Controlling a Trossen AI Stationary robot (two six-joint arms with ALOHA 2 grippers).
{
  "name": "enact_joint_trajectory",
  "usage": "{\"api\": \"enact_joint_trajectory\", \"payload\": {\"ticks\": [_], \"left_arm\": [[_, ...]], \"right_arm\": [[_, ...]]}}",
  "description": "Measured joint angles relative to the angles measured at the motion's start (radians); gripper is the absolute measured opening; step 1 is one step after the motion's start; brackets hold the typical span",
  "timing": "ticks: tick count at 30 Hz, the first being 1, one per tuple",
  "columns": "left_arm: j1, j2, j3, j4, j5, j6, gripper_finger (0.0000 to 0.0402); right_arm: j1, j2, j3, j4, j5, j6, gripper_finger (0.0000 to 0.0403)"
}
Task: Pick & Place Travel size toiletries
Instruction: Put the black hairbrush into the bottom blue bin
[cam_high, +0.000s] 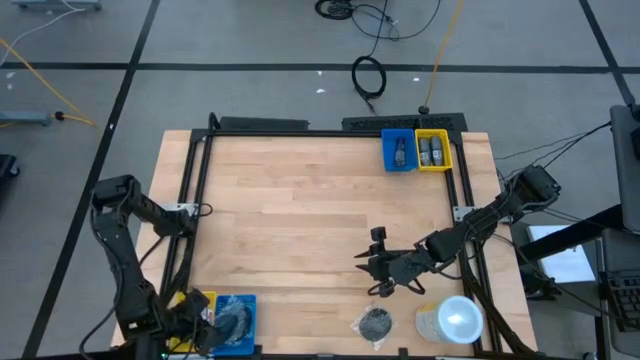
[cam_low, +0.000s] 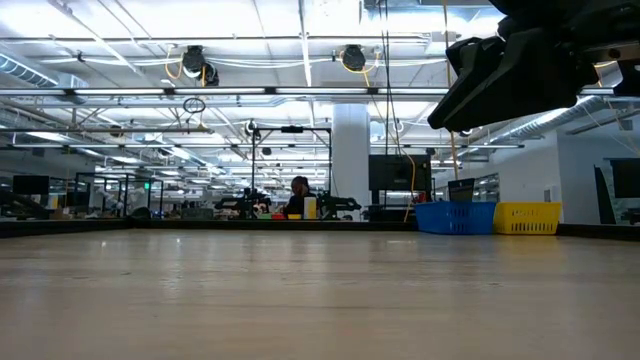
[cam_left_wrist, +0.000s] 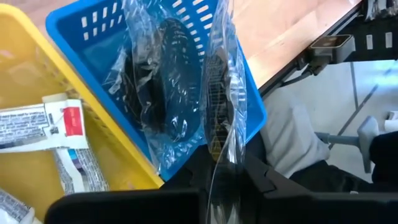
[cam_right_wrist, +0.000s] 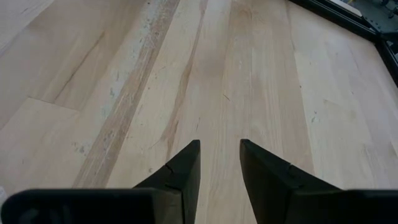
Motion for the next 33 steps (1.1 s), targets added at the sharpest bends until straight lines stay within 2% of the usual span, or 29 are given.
{"api": "enact_joint_trajectory", "payload": {"ticks": [7,16,28,33], "left_arm": [[0.026,0.0,0.0,0.001,0.008,0.047,0.0034],[0.049,0.0,0.0,0.002,0.069,0.077,0.0039],[0.052,0.0,0.0,-0.018,0.074,0.089,0.0138],[0.057,0.0,0.0,-0.047,0.079,0.105,0.0166]], "right_arm": [[0.0,0.0,0.0,0.0,0.0,0.0,0.0105],[0.0,0.0,0.0,0.0,0.0,0.0,0.0106],[0.0,0.0,0.0,0.0,0.0,0.0,0.0105],[0.0,0.0,0.0,0.0,0.0,0.0,0.0105]]}}
